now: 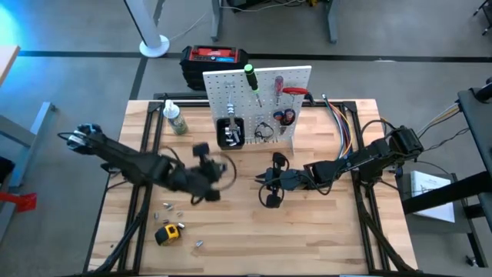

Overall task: Hang tools onto peg board
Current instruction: Put the silver socket into the black bin on the pegboard

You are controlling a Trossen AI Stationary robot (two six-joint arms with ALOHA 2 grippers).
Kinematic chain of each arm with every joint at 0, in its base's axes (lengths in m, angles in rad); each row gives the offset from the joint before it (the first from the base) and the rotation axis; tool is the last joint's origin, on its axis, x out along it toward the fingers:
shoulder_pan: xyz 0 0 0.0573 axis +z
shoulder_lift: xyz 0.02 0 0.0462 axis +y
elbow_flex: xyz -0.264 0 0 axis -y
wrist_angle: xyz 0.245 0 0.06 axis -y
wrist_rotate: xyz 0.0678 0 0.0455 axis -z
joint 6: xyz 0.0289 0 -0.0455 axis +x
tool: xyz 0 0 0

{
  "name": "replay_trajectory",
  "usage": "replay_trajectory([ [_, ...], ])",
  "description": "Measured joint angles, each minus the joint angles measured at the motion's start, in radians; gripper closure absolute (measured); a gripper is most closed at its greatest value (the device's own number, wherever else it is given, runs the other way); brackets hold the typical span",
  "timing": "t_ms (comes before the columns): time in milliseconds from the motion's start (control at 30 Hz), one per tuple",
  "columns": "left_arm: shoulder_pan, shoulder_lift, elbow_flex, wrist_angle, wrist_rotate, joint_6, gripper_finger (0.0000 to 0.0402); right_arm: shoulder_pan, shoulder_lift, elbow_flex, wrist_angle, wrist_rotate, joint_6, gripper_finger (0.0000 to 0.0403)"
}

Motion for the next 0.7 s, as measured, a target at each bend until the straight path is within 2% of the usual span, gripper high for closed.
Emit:
replay_trajectory([
  [100,0.062,-0.044,0.012,0.004,-0.052,0.015,0.0375,0.001,0.000,-0.002,-0.005,0.000,0.000,0.0366],
  [333,0.189,-0.061,-0.005,0.065,-0.054,0.015,0.0374,0.001,0.000,-0.012,-0.008,0.001,0.000,0.0366],
  [567,0.277,-0.035,-0.005,0.134,0.058,0.015,0.0372,0.001,0.000,-0.013,-0.022,0.001,0.001,0.0366],
  [700,0.299,-0.026,-0.005,0.137,0.072,-0.010,0.0348,0.001,0.000,-0.016,-0.028,0.002,0.019,0.0366],
])
